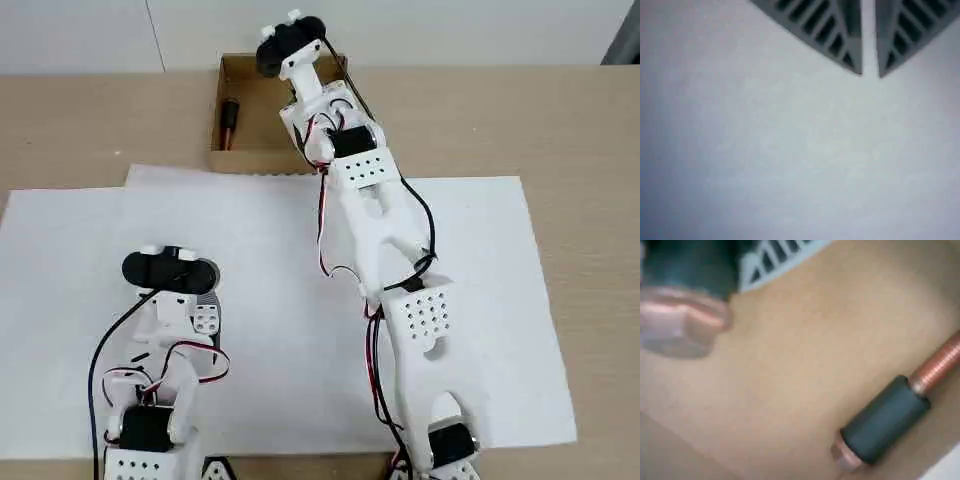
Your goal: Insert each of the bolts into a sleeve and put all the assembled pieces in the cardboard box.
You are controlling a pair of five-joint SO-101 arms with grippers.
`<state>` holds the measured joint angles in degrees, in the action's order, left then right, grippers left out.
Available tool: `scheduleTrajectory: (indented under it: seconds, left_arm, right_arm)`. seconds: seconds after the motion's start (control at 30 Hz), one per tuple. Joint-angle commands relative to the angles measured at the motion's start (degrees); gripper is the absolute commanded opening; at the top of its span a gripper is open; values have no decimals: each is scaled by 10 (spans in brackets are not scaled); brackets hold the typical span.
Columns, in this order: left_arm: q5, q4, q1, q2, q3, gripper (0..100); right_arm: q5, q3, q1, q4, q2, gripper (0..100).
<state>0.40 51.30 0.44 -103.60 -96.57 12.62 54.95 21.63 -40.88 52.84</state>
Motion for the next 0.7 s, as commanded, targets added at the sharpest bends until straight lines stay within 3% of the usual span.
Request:
scheduleTrajectory:
  seconds: [0.0, 0.33, 0.53, 0.67]
  left_arm:
    - [-4, 2, 4, -5, 2, 6]
    - [-4, 2, 4, -5, 2, 6]
    - [-4, 2, 4, -5, 2, 6]
    - [-4, 2, 4, -5, 2, 6]
  right_arm:
    - [4, 46, 1, 12, -16, 227]
    - [8, 53, 4, 10, -22, 123]
    - [8, 103, 7, -95, -61, 0]
    - [6, 145, 7, -182, -80, 2]
